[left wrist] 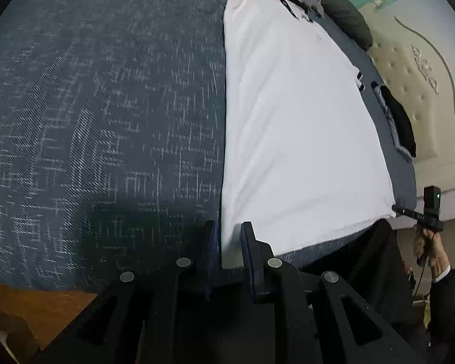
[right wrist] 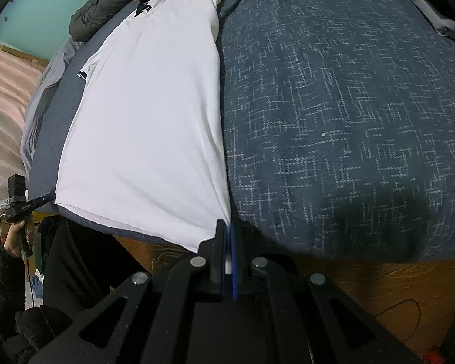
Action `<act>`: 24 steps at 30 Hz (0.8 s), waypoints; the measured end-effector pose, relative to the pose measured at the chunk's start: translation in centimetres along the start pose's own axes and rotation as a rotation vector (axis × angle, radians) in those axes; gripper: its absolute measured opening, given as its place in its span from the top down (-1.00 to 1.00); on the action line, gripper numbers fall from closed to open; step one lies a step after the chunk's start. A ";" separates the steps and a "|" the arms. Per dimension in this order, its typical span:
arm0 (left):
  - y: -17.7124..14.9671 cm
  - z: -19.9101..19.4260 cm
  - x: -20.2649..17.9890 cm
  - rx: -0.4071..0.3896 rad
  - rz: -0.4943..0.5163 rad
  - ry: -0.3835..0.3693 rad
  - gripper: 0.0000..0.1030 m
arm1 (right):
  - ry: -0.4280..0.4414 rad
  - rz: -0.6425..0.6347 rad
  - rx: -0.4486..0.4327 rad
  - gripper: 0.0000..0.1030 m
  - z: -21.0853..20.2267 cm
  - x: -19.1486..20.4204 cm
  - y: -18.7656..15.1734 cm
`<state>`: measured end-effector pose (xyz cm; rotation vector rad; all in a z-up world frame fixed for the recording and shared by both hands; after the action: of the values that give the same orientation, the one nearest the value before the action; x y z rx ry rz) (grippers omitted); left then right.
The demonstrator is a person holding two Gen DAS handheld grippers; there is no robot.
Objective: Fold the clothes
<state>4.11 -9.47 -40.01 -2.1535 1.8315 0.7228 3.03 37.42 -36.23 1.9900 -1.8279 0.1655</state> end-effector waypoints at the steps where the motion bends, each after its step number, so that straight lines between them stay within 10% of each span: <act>1: -0.1 0.3 -0.1 0.006 0.003 0.000 0.69 | 0.000 -0.001 -0.001 0.96 0.0 0.0 0.1; 19: 3.7 2.1 -2.2 0.016 0.037 0.030 0.92 | -0.047 -0.030 0.015 0.96 0.0 -0.6 -0.6; 24: 4.6 1.4 -2.7 -0.018 0.010 0.054 0.55 | -0.043 0.010 -0.008 0.83 -1.5 -0.9 0.2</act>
<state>-0.89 -7.39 -39.20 -2.1975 1.8701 0.6916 3.03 38.82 -35.19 1.9938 -1.8633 0.1190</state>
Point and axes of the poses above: each gripper's, at about its wrist camera, not at the fingertips, and z roughly the way its jaws point, x to its left, y to its top, the point moved 6 cm from there along z, roughly the way its jaws point, and after that the axes turned 7 degrees about -z, right-handed, at the moved point
